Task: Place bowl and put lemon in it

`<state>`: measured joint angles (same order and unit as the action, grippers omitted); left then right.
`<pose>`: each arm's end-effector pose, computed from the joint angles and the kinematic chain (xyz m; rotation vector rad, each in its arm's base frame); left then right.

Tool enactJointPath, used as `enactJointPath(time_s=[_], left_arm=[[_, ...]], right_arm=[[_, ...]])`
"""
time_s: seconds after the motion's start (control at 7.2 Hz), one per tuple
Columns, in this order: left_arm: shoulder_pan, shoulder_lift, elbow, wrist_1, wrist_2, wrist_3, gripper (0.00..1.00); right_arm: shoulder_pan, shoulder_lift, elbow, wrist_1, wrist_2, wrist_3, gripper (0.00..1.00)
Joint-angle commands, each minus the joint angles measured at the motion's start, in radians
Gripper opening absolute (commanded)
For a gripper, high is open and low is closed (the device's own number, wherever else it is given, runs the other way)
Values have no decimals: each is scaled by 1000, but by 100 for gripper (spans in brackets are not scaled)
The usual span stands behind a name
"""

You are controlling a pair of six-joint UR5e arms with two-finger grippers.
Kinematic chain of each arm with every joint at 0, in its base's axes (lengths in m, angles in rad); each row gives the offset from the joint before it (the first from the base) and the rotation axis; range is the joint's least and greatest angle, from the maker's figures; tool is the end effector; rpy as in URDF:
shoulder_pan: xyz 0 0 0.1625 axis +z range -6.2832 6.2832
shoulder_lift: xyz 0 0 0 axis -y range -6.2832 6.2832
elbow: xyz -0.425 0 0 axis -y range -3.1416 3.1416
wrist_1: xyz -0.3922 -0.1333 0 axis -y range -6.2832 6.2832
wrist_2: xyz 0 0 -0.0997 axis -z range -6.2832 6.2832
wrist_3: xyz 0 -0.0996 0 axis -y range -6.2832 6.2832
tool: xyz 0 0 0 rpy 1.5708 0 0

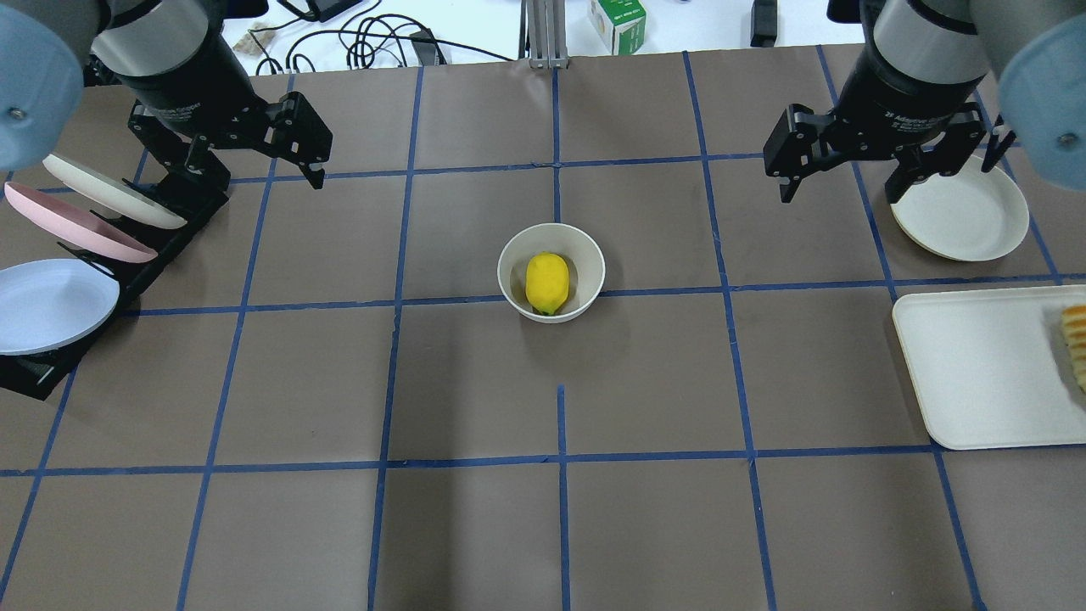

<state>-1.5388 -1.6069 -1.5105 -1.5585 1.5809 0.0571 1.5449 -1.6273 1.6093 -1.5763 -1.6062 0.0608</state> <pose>-0.1159 -0.5147 0.5008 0.0390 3.1291 -0.0563 0.1176 -0.4733 0.4967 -0.1353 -3.1034 0.0375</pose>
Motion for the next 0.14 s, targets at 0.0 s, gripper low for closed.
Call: enactJointPath(time_s=[0.0], left_arm=[[-1, -5, -2, -3, -5, 0, 100]], right_arm=[[0, 0, -5, 64, 2, -1, 100]])
